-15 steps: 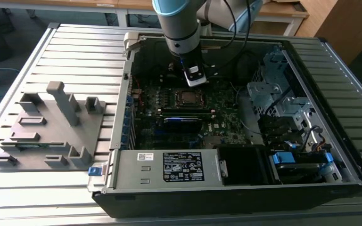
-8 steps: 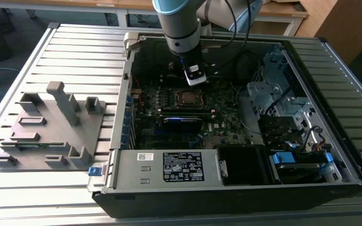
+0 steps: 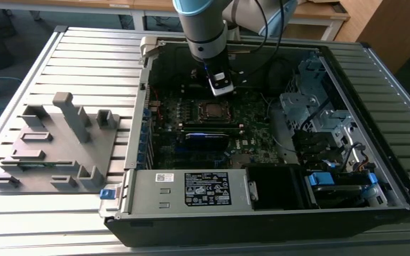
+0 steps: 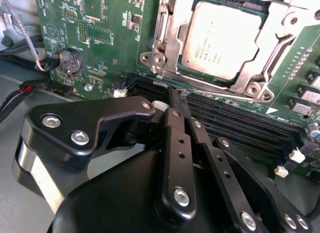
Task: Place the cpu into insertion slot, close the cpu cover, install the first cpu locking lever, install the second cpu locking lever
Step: 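Install the first cpu locking lever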
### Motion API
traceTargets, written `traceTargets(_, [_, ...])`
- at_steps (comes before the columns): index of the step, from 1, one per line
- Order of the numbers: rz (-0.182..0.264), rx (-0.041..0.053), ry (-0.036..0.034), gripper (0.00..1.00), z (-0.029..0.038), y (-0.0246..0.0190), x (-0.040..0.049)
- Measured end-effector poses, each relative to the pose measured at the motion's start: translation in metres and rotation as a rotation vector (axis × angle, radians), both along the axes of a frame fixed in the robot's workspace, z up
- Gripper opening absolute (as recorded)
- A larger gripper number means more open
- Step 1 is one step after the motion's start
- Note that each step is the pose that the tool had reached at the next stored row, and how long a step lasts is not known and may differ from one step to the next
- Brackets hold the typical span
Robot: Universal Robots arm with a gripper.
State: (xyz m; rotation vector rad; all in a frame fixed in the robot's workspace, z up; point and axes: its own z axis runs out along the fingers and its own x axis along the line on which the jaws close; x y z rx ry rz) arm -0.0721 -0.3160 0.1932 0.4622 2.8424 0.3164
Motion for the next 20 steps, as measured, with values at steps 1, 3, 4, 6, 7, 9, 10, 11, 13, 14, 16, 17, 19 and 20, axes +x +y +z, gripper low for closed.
traceTargets(1, [0.0, 0.0, -0.0001, 0.1, -0.0002, -0.0006, 0.0])
traceTargets(3, [0.0, -0.0001, 0.0, 0.1, -0.0005, -0.0007, 0.0])
traceTargets(4, [0.0, -0.0001, -0.0001, 0.1, -0.0007, -0.0008, 0.0])
traceTargets(6, [0.0, -0.0001, -0.0002, 0.1, -0.0011, -0.0009, 0.0])
traceTargets(7, [0.0, -0.0002, -0.0002, 0.1, -0.0012, -0.0009, 0.0])
traceTargets(9, [0.0, -0.0001, -0.0002, 0.1, -0.0015, -0.001, 0.0])
traceTargets(10, [0.0, -0.0001, -0.0003, 0.1, -0.0019, -0.001, 0.0001])
traceTargets(11, [0.0, -0.0001, -0.0003, 0.1, -0.0021, -0.0011, 0.0001])
traceTargets(13, [0.0, -0.0002, -0.0003, 0.1, -0.0023, -0.0013, 0.0001])
traceTargets(14, [0.0, 0.0, -0.0003, 0.1, -0.0024, -0.0013, 0.0001])
traceTargets(16, [0.0, -0.0001, -0.0003, 0.1, -0.0027, -0.0015, 0.0002])
traceTargets(17, [0.0, -0.0001, -0.0003, 0.1, -0.0028, -0.0016, 0.0002])
traceTargets(19, [0.0, -0.0002, -0.0003, 0.1, -0.0031, -0.0018, 0.0002])
traceTargets(20, [0.0, -0.0002, -0.0003, 0.1, -0.0032, -0.0019, 0.0002])
